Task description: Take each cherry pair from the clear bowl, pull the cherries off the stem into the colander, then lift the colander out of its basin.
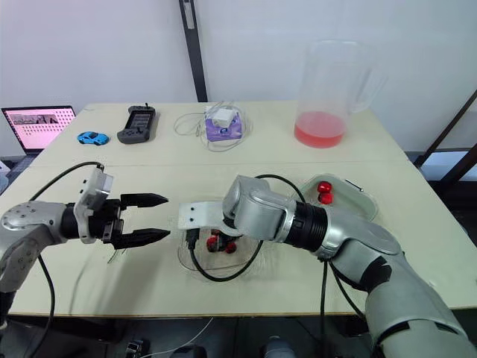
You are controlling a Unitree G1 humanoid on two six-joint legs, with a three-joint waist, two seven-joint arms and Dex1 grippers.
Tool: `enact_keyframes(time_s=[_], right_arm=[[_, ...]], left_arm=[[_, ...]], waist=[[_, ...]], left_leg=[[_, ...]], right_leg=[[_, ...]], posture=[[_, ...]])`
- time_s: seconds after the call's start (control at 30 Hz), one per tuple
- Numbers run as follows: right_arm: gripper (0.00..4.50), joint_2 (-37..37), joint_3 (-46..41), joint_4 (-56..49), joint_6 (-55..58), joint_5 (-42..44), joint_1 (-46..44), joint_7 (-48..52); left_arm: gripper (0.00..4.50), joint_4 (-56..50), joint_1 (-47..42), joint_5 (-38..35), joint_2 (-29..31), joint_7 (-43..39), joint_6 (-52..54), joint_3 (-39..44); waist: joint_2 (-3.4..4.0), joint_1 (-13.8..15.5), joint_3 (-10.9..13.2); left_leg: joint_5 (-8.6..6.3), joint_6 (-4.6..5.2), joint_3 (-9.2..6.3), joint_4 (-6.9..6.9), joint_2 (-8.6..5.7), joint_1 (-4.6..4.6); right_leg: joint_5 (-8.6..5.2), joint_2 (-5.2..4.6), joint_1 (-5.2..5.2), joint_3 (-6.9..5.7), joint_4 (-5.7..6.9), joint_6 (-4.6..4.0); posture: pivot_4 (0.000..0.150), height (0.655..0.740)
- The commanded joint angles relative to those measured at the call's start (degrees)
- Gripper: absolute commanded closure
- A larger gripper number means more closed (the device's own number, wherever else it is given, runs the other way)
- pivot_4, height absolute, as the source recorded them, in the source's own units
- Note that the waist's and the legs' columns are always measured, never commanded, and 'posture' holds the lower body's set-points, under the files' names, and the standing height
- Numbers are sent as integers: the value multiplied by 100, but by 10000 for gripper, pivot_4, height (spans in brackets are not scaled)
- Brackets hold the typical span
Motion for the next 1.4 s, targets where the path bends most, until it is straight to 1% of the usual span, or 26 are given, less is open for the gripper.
enact_keyframes(time_s=[0.03, 0.2, 0.3, 0.43, 0.6, 0.73, 0.97, 1.03, 1.07, 1.2, 1.4], right_arm=[[28505, 11, -268, -157, -191, -55, -22, 12], [28505, -279, -418, -298, -323, -96, -66, 134], [20622, -537, -469, -509, -248, -55, -126, 290], [2023, -607, -619, -706, 293, 231, -145, 456], [2023, -441, -615, -574, 704, 346, 16, 274], [2023, -213, -516, -231, 674, 277, 174, 27], [2023, -110, -381, 69, 754, 258, 220, -144], [8217, -85, -336, 139, 746, 256, 244, -185], [10432, -76, -324, 158, 735, 258, 251, -204], [29338, -26, -367, 217, 658, 280, 250, -245], [29338, -71, -367, 159, 501, 281, 264, -206]], left_arm=[[0, -27, -90, -3, -8, -52, -54, -16], [0, 5, -116, 3, -12, -81, -53, -33], [0, 44, -116, 28, -7, -126, -75, -71], [0, 114, -171, 76, -28, -187, -87, -113], [0, 173, -262, 107, -39, -240, -91, -188], [0, 184, -293, 117, -38, -271, -72, -196], [0, 151, -255, 152, 34, -329, -57, -186], [0, 149, -251, 156, 27, -341, -57, -175], [0, 144, -249, 157, 23, -342, -55, -169], [0, 143, -249, 183, 12, -356, -55, -165], [0, 206, -264, 216, 14, -398, -85, -161]], waist=[[0, 1, 0], [0, 1, 0], [0, 1, 0], [0, -5, 0], [0, -4, 0], [0, -1, 0], [0, -5, 0], [0, -4, 0], [0, -5, 0], [0, -5, 0], [0, -3, 0]], left_leg=[[0, 0, 0, 1, 0, 0], [0, 0, 0, 0, 0, 0], [0, 0, 0, 1, 0, 0], [0, 0, 0, 0, 0, 0], [0, 0, -1, -1, 0, 0], [0, 0, -1, 0, 0, 0], [0, 0, -1, 0, -1, 0], [0, 0, -1, 0, -1, 0], [0, 0, 0, 0, -1, 0], [0, 0, -1, 0, -1, 0], [0, 0, -1, 0, -1, 0]], right_leg=[[0, -1, 1, 0, 0, 0], [0, 0, 0, 0, 0, 0], [0, 0, 1, 0, 0, 0], [0, 1, 0, 0, 0, 0], [0, 1, 0, 0, 0, 0], [0, 1, 1, 0, 0, 0], [0, 0, 1, 0, 0, 0], [0, 0, 0, 0, 0, 0], [0, 0, 0, 0, 0, 0], [0, 0, 0, 0, 0, 0], [0, 0, 1, 0, 0, 0]], posture=[[1500, 7332], [1500, 7332], [1500, 7332], [1500, 7332], [1500, 7332], [1500, 7332], [1500, 7332], [1500, 7332], [1500, 7332], [1500, 7332], [1500, 7332]])
